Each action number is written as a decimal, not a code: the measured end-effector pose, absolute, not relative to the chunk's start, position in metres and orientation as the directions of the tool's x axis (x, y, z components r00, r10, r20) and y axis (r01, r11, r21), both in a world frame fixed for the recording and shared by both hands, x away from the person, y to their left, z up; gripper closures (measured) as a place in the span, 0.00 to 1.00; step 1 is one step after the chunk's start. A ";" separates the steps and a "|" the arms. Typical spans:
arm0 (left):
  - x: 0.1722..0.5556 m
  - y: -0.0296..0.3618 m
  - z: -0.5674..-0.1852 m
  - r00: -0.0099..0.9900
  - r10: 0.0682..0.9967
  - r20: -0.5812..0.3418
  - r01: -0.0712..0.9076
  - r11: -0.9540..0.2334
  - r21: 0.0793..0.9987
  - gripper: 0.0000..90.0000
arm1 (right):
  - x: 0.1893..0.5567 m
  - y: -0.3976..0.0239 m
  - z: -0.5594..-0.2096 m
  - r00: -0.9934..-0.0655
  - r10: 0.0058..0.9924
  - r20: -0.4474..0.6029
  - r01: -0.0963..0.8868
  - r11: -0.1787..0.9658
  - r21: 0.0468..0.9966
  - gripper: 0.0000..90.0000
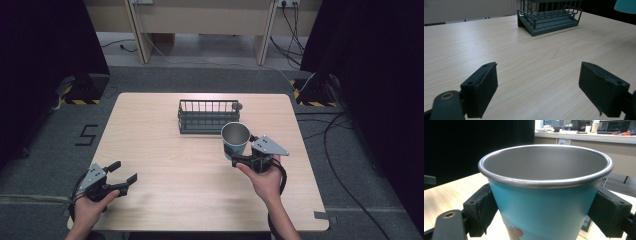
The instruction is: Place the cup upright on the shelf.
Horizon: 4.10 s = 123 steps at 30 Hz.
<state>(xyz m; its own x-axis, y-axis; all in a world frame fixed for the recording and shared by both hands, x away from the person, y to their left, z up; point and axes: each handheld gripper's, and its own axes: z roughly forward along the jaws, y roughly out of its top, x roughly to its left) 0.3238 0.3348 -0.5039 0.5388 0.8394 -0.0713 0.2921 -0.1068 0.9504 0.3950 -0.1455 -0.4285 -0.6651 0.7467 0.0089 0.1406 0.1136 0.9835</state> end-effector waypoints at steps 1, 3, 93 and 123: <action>0.324 0.335 -0.503 0.540 0.839 -0.067 0.289 -0.110 0.951 0.17 | 0.396 -0.145 -0.427 -0.667 0.745 0.006 0.137 0.116 0.984 0.19; 0.324 0.335 -0.503 0.540 0.839 -0.068 0.288 -0.108 0.951 0.17 | 0.397 -0.143 -0.425 -0.667 0.745 0.004 0.132 0.113 0.985 0.19; 0.324 0.334 -0.503 0.549 0.832 -0.078 0.285 -0.098 0.954 0.16 | 0.491 -0.103 -0.391 -0.604 0.795 0.063 0.151 0.036 0.988 0.19; 0.324 0.335 -0.503 0.553 0.829 -0.080 0.281 -0.095 0.955 0.16 | 0.541 -0.078 -0.382 -0.584 0.807 0.091 0.192 0.028 0.981 0.19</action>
